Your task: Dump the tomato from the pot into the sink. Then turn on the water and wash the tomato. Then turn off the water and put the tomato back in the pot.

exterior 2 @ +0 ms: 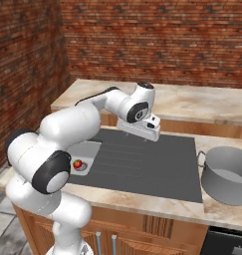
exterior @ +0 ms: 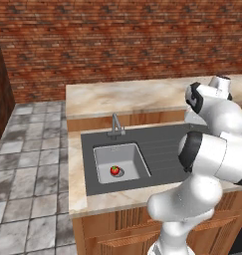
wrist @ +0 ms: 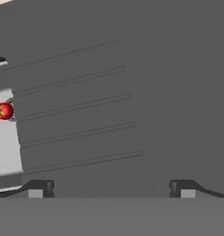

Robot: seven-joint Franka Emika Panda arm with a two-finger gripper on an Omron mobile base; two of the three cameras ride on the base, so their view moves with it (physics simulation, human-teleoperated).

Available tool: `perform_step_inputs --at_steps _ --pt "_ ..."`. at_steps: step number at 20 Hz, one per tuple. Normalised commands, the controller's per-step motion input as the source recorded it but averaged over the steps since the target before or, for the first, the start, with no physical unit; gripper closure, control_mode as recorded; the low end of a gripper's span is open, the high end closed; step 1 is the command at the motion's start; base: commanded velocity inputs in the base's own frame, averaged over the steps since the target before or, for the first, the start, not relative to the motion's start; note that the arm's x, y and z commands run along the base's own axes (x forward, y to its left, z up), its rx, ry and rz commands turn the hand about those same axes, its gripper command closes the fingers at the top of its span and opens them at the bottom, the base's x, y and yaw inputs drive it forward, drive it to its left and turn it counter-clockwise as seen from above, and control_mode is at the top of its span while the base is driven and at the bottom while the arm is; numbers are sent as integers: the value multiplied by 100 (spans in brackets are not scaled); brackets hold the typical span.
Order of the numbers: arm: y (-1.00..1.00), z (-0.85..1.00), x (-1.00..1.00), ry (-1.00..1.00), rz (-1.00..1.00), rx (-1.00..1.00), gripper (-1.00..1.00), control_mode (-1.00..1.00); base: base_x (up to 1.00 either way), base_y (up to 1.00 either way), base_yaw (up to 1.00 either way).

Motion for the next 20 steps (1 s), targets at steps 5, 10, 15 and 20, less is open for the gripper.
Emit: perform_step_inputs --at_steps 5,10,15,20 --pt "67 0 38 0 3 11 -100 -100 0 0 0" --pt "58 0 40 0 5 12 -100 -100 0 0 0" --pt "45 0 24 -8 9 10 -100 -100 0 0 0" --pt "46 0 1 -25 12 4 -100 -100 0 0 0"
